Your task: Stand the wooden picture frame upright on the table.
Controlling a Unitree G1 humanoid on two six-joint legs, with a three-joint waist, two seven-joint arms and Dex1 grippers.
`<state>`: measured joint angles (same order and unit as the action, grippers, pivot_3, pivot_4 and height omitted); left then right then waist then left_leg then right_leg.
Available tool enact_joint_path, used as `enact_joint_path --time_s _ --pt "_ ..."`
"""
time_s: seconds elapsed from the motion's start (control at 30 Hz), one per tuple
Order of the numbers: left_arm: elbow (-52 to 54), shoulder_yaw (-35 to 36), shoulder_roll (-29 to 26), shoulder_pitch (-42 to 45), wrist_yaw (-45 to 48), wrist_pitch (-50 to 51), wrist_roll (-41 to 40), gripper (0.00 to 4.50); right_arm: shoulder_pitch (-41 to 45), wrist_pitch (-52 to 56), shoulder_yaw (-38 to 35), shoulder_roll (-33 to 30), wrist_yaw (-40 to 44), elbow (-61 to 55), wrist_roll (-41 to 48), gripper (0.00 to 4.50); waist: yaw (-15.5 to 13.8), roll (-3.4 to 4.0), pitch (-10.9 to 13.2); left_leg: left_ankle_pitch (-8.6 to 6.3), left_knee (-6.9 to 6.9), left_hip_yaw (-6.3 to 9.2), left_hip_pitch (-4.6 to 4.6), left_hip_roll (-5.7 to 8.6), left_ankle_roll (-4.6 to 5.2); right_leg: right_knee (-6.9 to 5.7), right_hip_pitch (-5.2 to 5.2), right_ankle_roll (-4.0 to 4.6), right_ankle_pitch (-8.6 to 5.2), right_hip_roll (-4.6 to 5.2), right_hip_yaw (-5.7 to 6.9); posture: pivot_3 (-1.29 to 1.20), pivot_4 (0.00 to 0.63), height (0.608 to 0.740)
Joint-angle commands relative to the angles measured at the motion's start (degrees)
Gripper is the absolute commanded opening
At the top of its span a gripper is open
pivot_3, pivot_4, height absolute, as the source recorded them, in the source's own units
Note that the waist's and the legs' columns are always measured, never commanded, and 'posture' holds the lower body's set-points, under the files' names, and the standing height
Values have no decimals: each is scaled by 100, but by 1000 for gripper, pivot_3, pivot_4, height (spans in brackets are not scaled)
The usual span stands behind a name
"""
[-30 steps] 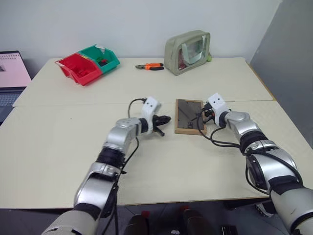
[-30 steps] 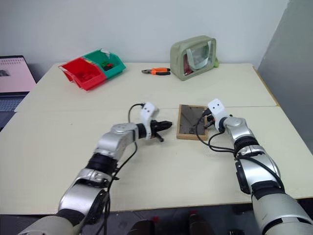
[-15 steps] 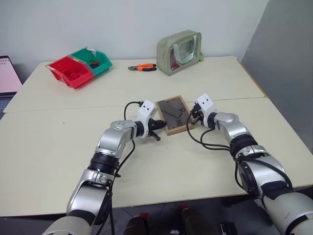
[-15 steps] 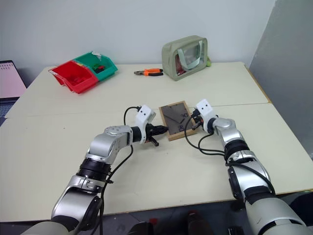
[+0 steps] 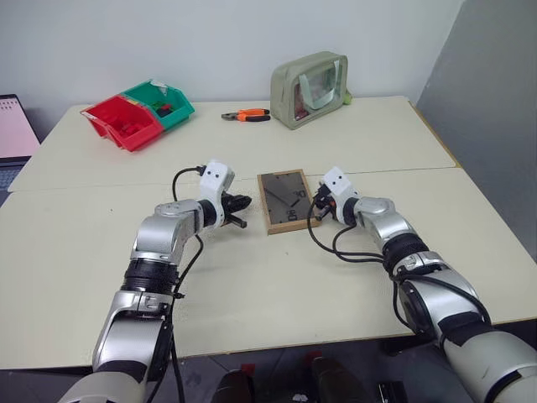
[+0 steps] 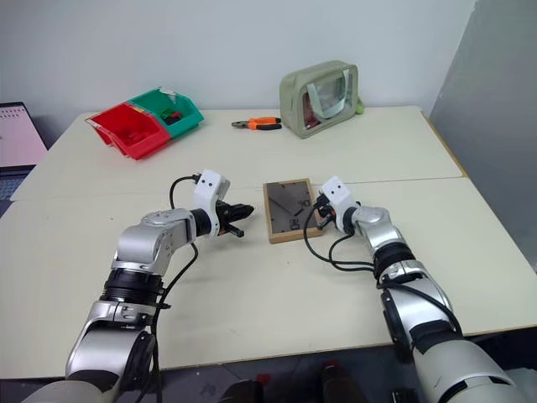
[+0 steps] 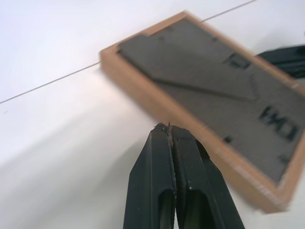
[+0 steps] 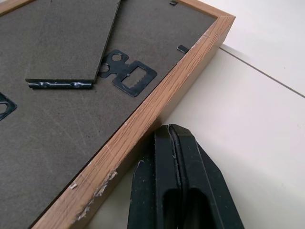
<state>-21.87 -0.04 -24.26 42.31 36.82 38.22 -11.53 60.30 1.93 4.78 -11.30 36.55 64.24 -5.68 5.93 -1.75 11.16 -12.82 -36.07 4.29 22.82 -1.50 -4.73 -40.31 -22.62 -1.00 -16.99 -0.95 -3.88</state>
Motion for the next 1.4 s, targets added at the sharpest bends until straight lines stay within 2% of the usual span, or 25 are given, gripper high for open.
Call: enact_joint_path --time_s 0.03,0.17,0.27,0.47,0.67,0.83,1.03,1.4 --pt "-576 -211 200 143 -22 -594 235 54 264 -112 19 166 -86 32 -4 0 -9 0 0 0 0 0 0 0 0 0 0 0 0 0 1 0 150 740" --pt "-1312 -275 449 393 -80 -1087 403 54 263 -175 50 283 -12 11 2 0 -89 0 0 0 -2 1 1 2 0 -1 0 0 0 0 3 0 150 740" --pt "-1218 -312 475 426 57 -985 401 54 171 -151 89 369 111 -170 19 0 -111 0 0 0 -3 2 0 5 0 -3 1 0 0 1 4 0 150 740" --pt "424 -528 -163 -341 376 218 375 54 -297 254 312 538 429 -1221 82 0 -17 0 0 0 3 -1 -1 -1 1 -7 -4 0 0 -4 -2 0 150 740" --pt "2399 -566 -905 -1479 644 1366 67 54 -1302 1340 862 550 849 -3365 86 0 15 2 -2 0 7 4 3 -16 1 -19 -18 4 -3 -5 -5 0 150 740" --pt "3239 -405 -1333 -2074 704 1904 -169 54 -1980 2247 1431 313 1273 -4968 70 0 4 -1 -5 0 2 3 2 -5 0 -33 -21 2 -8 -2 -6 0 150 740" --pt "3427 -185 -1840 -2520 759 2037 -281 54 -2257 2764 1829 78 1371 -5797 37 0 11 -2 -5 0 2 1 -6 -2 0 -35 -18 6 -12 -18 -6 0 150 740" --pt "3073 -78 -2209 -2492 869 1880 -370 54 -2189 2854 1958 -39 1372 -5887 111 0 8 -2 -5 0 3 3 -9 -7 0 -41 -19 13 -16 -31 -4 0 150 740"
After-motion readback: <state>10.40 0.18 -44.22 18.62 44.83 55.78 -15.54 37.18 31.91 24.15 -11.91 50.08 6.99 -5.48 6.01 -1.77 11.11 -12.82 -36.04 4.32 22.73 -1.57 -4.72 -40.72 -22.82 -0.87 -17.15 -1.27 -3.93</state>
